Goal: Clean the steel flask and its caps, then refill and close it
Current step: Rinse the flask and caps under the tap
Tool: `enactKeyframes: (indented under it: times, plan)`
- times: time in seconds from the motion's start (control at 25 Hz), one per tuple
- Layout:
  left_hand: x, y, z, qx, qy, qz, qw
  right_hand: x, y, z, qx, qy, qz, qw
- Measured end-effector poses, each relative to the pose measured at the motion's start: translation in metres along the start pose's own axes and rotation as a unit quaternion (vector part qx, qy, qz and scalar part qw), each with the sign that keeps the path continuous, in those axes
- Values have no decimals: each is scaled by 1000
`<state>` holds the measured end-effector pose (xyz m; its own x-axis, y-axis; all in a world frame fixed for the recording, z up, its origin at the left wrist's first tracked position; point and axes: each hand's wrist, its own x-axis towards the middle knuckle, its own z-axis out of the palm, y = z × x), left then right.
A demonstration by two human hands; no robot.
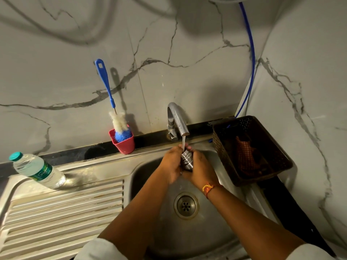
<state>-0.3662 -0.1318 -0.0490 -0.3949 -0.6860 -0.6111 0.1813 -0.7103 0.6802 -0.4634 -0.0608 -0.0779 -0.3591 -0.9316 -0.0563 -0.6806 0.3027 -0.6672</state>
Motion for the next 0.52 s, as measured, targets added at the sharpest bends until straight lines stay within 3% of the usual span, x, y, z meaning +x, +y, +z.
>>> enactKeyframes:
  times: [0.2, 0.52]
  plan:
    - [-6, 1, -17, -3, -56, 44, 997, 4, -2, -7, 125, -2, -8, 992]
    - [-8, -4, -34, 16, 20, 74, 997, -2, -9, -7, 137, -69, -41, 987]
